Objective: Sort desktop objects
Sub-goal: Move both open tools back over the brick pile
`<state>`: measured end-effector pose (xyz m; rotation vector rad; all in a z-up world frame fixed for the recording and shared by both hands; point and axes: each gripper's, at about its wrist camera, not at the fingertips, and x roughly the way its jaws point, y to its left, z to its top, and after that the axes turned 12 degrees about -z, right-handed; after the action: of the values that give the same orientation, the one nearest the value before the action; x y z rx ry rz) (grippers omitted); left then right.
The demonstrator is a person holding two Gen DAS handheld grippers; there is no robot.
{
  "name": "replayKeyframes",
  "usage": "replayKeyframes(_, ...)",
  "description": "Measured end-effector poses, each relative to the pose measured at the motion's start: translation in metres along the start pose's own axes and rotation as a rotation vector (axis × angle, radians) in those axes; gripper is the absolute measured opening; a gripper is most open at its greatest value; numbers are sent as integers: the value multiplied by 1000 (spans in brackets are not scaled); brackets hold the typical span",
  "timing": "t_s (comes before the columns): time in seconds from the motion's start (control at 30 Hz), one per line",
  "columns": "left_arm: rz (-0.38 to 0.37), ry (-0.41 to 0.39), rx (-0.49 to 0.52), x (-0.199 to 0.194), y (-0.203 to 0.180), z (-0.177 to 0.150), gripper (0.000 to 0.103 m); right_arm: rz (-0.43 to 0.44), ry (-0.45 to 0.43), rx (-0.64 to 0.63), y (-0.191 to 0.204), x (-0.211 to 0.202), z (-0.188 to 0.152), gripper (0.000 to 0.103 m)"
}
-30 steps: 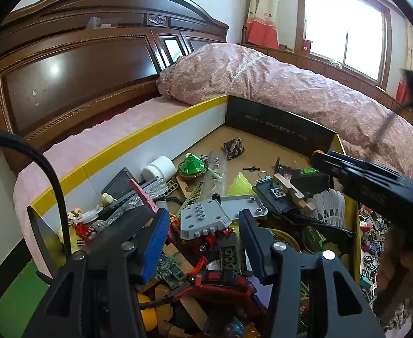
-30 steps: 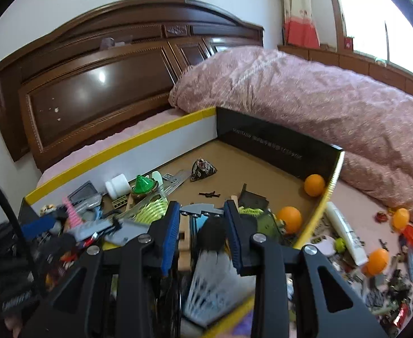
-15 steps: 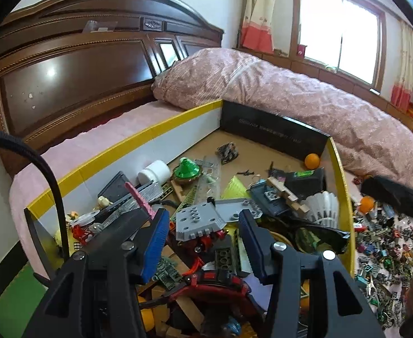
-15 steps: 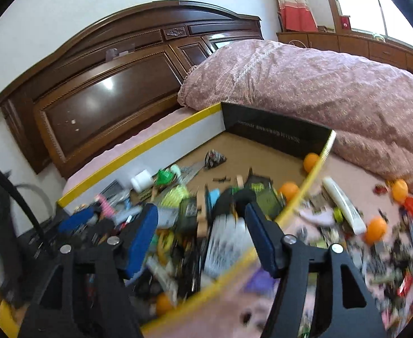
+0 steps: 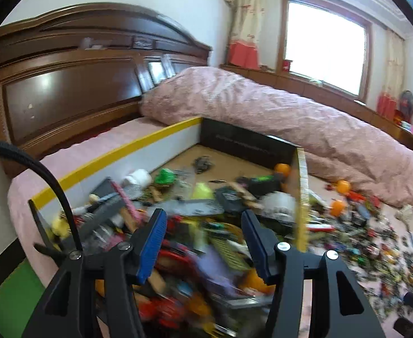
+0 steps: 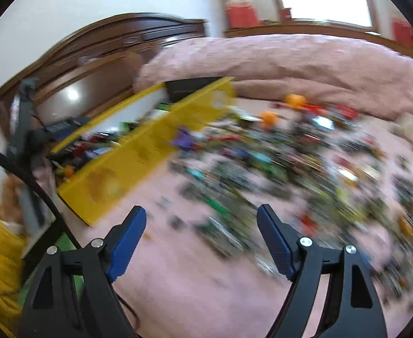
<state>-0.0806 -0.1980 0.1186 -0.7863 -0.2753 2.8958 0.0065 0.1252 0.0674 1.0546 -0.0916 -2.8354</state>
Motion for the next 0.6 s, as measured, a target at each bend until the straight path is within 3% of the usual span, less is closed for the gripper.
replayKeyframes(0.27,-205,46,88,-15,-102,-23,58,-281,-39,-3,-73,-47,-73,82)
replayKeyframes(0.6,-386,212,166,24,-216,-82,58,-373,-119,-68,-94,-64,-115,89)
